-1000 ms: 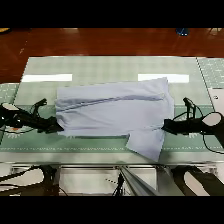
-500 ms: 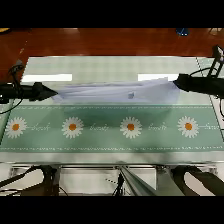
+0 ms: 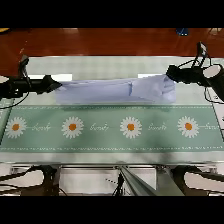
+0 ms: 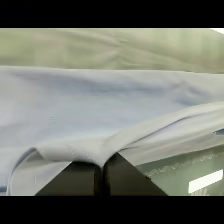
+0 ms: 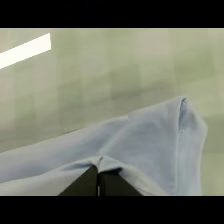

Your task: Fold the shirts.

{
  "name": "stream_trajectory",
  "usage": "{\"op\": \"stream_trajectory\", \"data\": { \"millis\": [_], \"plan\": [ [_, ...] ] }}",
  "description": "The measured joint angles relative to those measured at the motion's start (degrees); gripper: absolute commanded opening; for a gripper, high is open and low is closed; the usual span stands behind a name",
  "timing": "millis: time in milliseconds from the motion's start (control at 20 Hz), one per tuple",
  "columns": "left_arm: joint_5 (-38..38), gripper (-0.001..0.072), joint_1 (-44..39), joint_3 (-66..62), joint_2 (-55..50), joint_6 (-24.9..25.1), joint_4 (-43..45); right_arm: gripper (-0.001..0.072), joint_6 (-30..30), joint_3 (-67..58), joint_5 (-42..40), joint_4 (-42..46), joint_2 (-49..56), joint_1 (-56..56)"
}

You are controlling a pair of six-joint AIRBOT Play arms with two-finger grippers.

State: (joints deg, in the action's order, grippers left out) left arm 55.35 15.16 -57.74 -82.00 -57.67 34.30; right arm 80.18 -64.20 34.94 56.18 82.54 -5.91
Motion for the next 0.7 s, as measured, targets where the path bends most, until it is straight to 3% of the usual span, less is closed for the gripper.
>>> {"op": "stream_trajectory", "data": {
  "millis": [50,100,150,200,250,300,450,600,700],
  "plan": [
    [-0.2,0.0075,-0.1,0.0,-1.2,-0.1,0.0,0.0228,0.0,-0.2,-0.2,-0.1,1.2,0.0],
    [-0.7,0.0174,-0.1,0.0,-2.4,-0.2,0.0,0.0285,0.0,-0.4,-0.5,-0.1,2.2,0.0],
    [-1.2,0.0334,-0.1,0.0,-3.4,-0.2,0.0,0.0327,-0.1,-0.4,-0.6,-0.1,2.8,0.0],
    [-1.6,0.0448,-0.1,0.0,-4.4,-0.2,0.0,0.0384,-0.2,-0.5,-0.6,0.0,3.4,0.0],
    [-1.5,0.0486,-0.1,0.0,-5.2,-0.2,0.0,0.0429,-0.6,-0.6,-0.5,0.2,3.5,-0.1],
    [-1.6,0.0501,0.0,0.0,-5.8,-0.2,0.0,0.0432,-1.1,-0.7,-0.2,0.8,3.4,-0.3],
    [-1.4,0.0502,0.4,-0.2,-6.5,-0.2,-0.1,0.0541,-2.1,-1.6,3.8,8.9,1.8,-1.8],
    [0.2,0.0502,0.7,-0.6,-6.8,-0.2,0.0,0.0542,-1.7,-2.6,11.4,19.6,0.5,-5.3],
    [1.9,0.0501,0.8,-1.0,-6.9,-0.2,-0.1,0.0587,-2.2,-2.9,16.2,19.6,0.9,-9.0]
  ]
}}
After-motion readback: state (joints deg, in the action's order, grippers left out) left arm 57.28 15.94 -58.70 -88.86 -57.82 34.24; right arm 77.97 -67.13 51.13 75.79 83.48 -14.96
